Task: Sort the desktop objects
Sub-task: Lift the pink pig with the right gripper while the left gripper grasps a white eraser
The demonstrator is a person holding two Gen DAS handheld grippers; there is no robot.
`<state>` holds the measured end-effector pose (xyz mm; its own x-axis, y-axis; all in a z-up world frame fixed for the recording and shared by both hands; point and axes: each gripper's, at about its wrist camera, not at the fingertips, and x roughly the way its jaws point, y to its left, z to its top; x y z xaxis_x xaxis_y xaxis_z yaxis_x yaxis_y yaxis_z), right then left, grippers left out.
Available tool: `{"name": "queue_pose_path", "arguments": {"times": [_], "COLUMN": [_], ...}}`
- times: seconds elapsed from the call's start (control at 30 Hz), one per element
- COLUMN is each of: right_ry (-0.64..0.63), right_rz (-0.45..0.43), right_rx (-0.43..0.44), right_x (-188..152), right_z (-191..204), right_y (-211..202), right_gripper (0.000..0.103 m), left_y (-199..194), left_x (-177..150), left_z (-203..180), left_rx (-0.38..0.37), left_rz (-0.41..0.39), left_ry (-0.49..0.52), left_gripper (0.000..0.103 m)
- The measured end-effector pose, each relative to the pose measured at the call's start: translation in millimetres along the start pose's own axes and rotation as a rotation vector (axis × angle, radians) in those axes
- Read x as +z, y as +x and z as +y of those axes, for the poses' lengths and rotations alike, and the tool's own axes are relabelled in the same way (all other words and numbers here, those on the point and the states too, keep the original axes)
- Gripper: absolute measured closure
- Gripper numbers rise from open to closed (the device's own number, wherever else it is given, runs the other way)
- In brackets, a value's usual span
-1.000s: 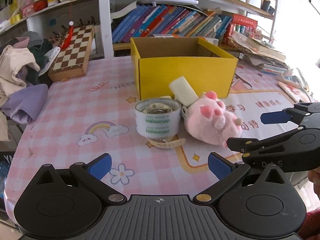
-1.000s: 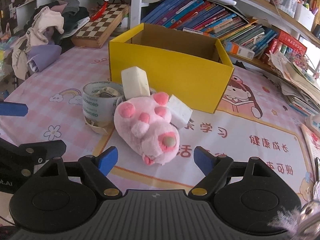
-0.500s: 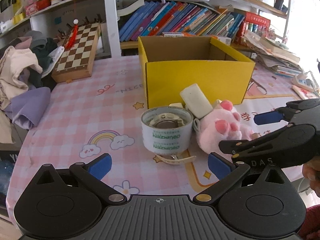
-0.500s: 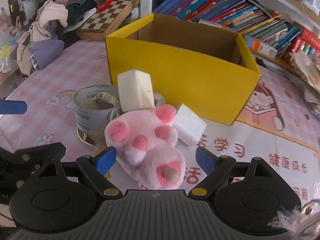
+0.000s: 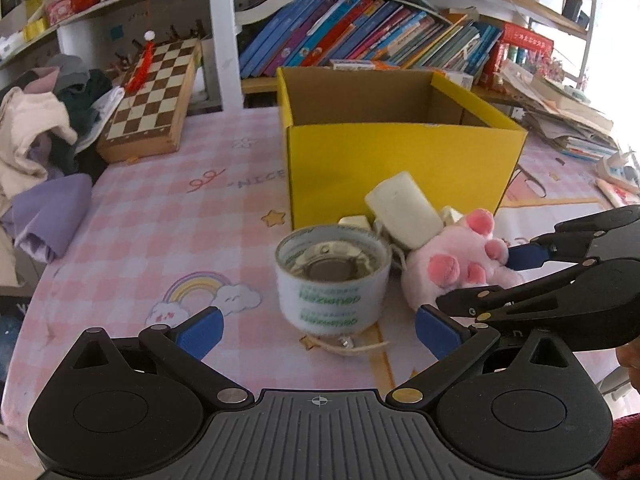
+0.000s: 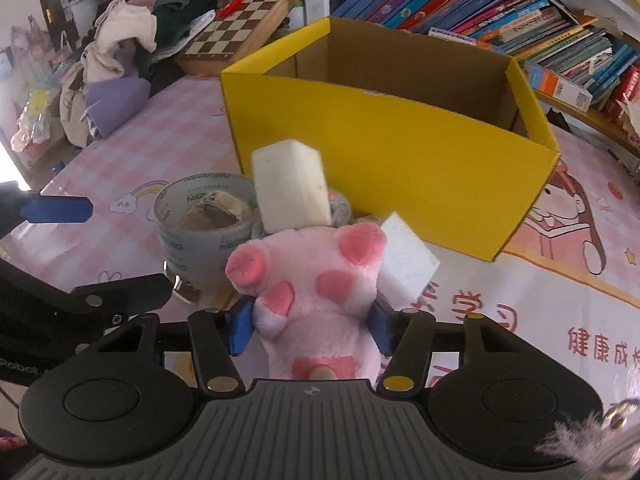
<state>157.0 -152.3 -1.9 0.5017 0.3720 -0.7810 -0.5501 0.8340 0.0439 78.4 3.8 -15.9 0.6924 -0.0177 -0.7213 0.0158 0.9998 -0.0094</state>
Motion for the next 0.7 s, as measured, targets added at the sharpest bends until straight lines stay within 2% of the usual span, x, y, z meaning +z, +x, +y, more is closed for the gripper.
{"name": "queue_pose_path", "arguments": {"times": [0.3,0.33,0.5,0.7], "right_ry": [0.044,0.054,0.101,0.157], "right_rz": [-0.017,-0.017,-0.009,-0.003], "right_rx": [-0.068,-0.073,-0.089,-0.093], "right_x": [-6.5,-7.1,-10.7,-15.3], "right_z": [-21.9,-25.3,-39.0,-53.6], "right_y": [-12.0,-13.1,-16.0,-19.1], "right_gripper": [0.049,0.049,0.048,0.048], "left_y": [11.1,12.3,18.5,36.4], "left_x": [11.7,13.8,24.0,30.4], "left_z": [-24.0,-27.1,-45.0,-65.3], "left_rx": [-0.027,-0.033,-0.034,0.009], "left_rz": [-0.039,-0.046,-0.085,-0.097], "left_ry": [0.091,0.107,0.224,0.395], "left_gripper": [0.001,0.004,0.007,0.016]}}
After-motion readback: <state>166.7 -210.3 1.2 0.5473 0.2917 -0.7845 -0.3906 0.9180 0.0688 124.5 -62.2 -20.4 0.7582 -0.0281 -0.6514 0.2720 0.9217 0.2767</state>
